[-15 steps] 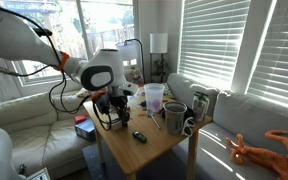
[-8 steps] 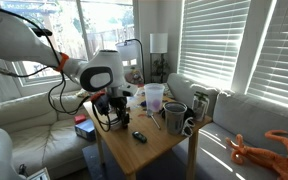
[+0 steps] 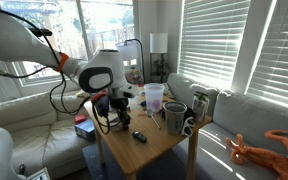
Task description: Put the toy car on the table, then move the right wooden blocks in line with the middle blocks and put the toy car on the wooden blocks
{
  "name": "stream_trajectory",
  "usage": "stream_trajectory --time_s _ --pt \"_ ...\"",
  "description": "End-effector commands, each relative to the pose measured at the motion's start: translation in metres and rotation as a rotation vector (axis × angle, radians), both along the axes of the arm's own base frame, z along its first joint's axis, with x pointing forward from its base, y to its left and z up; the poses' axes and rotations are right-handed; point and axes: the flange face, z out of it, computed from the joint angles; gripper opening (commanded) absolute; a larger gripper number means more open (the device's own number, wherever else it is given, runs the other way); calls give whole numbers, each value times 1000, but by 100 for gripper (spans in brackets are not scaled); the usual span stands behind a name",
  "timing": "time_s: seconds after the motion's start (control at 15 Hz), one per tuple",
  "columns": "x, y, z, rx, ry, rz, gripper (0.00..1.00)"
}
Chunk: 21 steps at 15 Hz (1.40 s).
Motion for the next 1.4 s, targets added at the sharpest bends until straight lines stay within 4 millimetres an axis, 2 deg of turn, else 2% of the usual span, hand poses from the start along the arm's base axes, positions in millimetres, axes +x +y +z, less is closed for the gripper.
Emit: stream_trajectory --time_s 0.0,0.33,0.53,0.87,1.0,1.33 --pt "-11 -5 7 4 -19 -26 65" --pt "-11 -4 11 6 -32 -28 97" --pt "-16 -12 21 15 -60 -45 100" --pt "-30 -40 47 35 -119 -146 100" --pt "-32 -57 47 44 -97 -253 100" --pt "-31 -89 33 93 -43 -448 100"
